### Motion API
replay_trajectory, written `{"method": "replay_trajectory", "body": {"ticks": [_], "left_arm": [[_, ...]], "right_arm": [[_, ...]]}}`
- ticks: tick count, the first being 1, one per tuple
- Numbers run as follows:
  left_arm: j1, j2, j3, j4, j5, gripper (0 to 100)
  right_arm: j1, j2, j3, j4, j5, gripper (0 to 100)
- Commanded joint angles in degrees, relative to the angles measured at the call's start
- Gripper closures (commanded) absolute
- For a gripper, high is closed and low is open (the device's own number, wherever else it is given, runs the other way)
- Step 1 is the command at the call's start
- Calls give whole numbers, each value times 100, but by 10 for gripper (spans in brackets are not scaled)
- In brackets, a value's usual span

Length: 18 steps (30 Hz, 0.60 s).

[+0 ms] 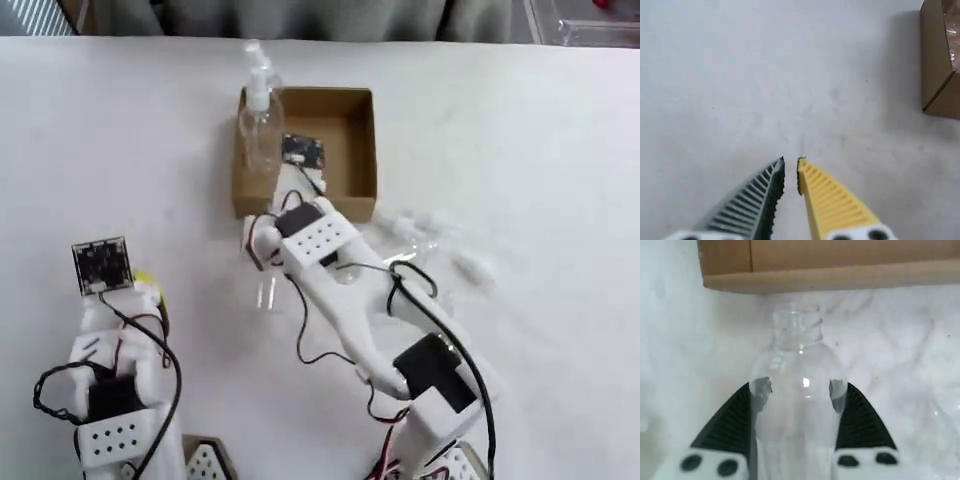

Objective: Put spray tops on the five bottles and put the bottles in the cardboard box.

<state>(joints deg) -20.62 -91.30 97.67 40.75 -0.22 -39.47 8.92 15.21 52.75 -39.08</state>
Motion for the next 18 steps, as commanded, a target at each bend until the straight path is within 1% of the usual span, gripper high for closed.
{"method": "replay_trajectory", "body": {"ticks": [1, 7, 9, 12, 14, 18], "left_arm": [[-31, -92, -26, 26, -35, 943], [-31, -92, -26, 26, -35, 943], [-31, -92, -26, 26, -35, 943], [-31, -92, -26, 26, -35, 943], [-31, -92, -26, 26, -35, 943], [-31, -92, -26, 26, -35, 943]], "right_arm": [[-198, 75, -255, -31, -70, 981], [-224, 444, -308, -31, -53, 968], [-259, 444, -308, 4, 132, 908], [-374, 444, -308, 92, 413, 780], [-453, 444, -308, 92, 466, 710], [-576, 374, -308, 224, 484, 617]]}}
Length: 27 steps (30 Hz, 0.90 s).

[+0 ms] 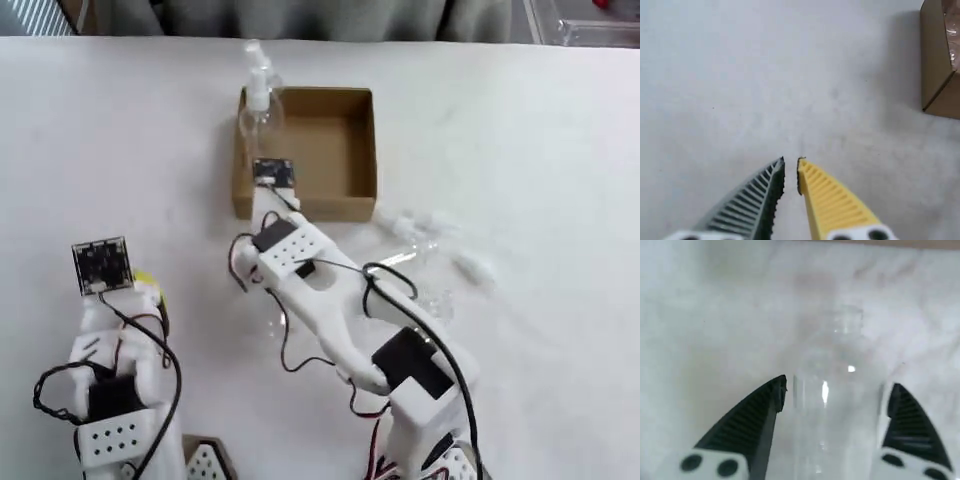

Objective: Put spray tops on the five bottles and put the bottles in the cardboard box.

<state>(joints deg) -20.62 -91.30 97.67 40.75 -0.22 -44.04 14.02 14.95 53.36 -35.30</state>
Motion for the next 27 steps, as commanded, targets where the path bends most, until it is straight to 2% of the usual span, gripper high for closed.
{"method": "replay_trajectory", "body": {"ticks": [1, 8, 14, 21, 27], "left_arm": [[-31, -92, -26, 26, -35, 943], [-31, -92, -26, 26, -35, 943], [-31, -92, -26, 26, -35, 942], [-31, -92, -26, 26, -35, 940], [-22, -92, -26, 26, -35, 941]], "right_arm": [[-163, -198, -281, 224, 105, 601], [-180, -1068, -281, 813, 114, 568], [189, -1974, -273, 1499, 308, 569], [1156, -3073, -273, 2527, 1451, 569], [2316, -3802, -273, 3354, 1960, 570]]}}
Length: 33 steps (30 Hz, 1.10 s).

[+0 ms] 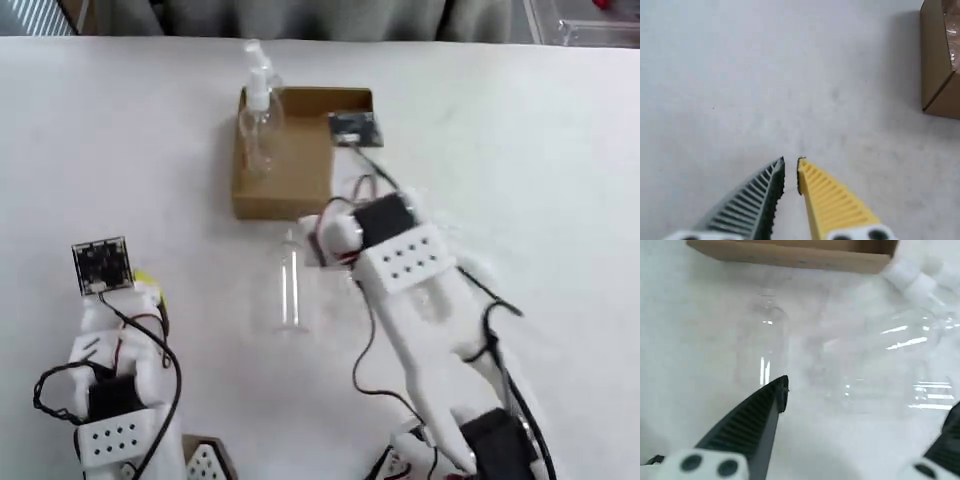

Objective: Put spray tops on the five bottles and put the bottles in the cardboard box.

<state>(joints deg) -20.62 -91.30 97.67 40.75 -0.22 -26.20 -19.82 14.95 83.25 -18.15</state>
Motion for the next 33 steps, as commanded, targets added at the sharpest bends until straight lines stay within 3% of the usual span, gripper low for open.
{"method": "replay_trajectory", "body": {"ticks": [1, 5, 13, 19, 28, 33], "left_arm": [[-22, -92, -26, 26, -35, 941], [-22, -92, -26, 105, -35, 941], [-22, -92, -26, 141, -35, 942], [-22, -92, -26, 141, -35, 942], [110, -92, -26, 149, -35, 942], [418, -92, -26, 149, -35, 942]], "right_arm": [[725, -488, -273, 462, 334, 570], [1622, -576, -273, 673, 721, 611], [3292, -576, -273, 637, 1855, 857], [4286, -567, -246, 629, 2690, 915], [4725, -136, -229, 514, 4220, 914], [4215, 312, -229, 620, 3938, 916]]}}
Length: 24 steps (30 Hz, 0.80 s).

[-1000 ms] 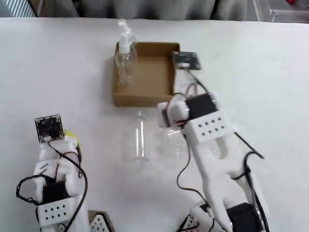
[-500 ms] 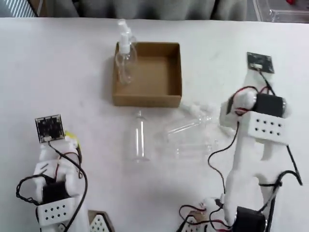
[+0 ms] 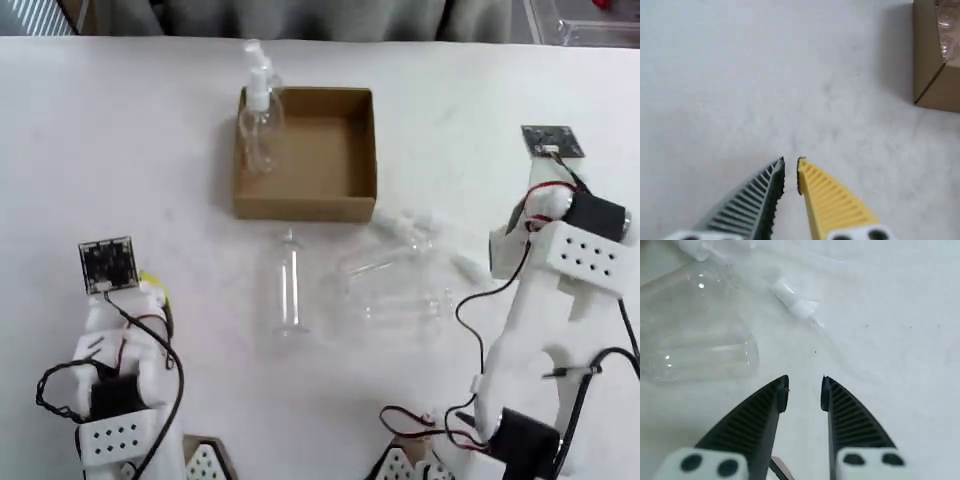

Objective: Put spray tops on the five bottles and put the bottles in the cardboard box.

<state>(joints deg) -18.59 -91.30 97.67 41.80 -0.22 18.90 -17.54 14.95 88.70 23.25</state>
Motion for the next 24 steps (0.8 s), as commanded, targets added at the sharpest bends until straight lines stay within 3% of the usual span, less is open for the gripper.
{"method": "replay_trajectory", "body": {"ticks": [1, 10, 16, 21, 24], "left_arm": [[251, -92, -26, 44, -35, 943], [268, -92, -26, 53, -44, 941], [277, -92, -26, 53, -404, 943], [277, -92, -26, 53, -422, 943], [286, -92, -26, 44, -422, 943]], "right_arm": [[-435, 163, -211, 84, -457, 917], [-1736, -75, 1002, -664, -835, 918], [-1165, -629, 1705, -1930, -774, 916], [-796, -673, 2022, -2255, 492, 914], [-734, -673, 2163, -2273, 624, 914]]}}
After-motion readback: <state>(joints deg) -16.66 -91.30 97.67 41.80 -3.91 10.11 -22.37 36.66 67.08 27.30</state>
